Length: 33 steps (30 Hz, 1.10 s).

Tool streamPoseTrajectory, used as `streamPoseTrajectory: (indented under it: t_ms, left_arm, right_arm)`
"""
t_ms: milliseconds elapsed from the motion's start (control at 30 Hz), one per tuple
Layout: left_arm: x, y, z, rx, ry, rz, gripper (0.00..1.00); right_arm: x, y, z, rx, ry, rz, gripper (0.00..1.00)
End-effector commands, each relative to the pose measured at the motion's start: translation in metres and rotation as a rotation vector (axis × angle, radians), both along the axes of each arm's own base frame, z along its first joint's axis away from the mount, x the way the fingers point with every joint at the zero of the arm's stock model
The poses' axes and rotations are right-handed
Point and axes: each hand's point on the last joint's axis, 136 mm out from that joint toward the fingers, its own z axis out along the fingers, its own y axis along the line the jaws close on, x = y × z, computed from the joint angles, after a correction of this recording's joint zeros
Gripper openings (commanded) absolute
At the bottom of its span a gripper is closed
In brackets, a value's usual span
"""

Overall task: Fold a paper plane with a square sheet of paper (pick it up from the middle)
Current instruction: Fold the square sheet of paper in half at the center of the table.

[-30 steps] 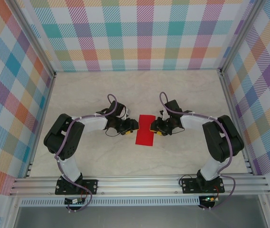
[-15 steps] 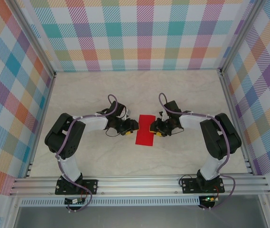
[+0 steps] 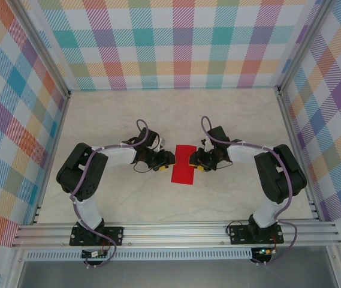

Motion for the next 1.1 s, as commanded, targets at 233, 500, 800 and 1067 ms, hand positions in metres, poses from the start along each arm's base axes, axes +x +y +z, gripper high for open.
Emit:
streamPoseTrajectory:
  t_ms: [233, 500, 800, 1067]
  left_arm:
    - [0.006, -0.005, 0.004, -0.027, -0.001, 0.003, 0.48]
    - [0.006, -0.013, 0.004, -0.048, 0.013, -0.023, 0.48]
    - [0.005, -0.022, 0.002, -0.06, 0.03, -0.05, 0.5]
    - [0.006, -0.023, -0.005, -0.043, 0.04, -0.046, 0.5]
  right_arm:
    - [0.0, 0.002, -0.013, -0.035, 0.017, 0.021, 0.36]
    - [-0.008, -0.008, -0.028, -0.085, 0.037, 0.01, 0.36]
    - [-0.012, -0.011, -0.032, -0.095, 0.045, 0.013, 0.35]
    - [-0.012, -0.012, -0.033, -0.1, 0.047, 0.012, 0.35]
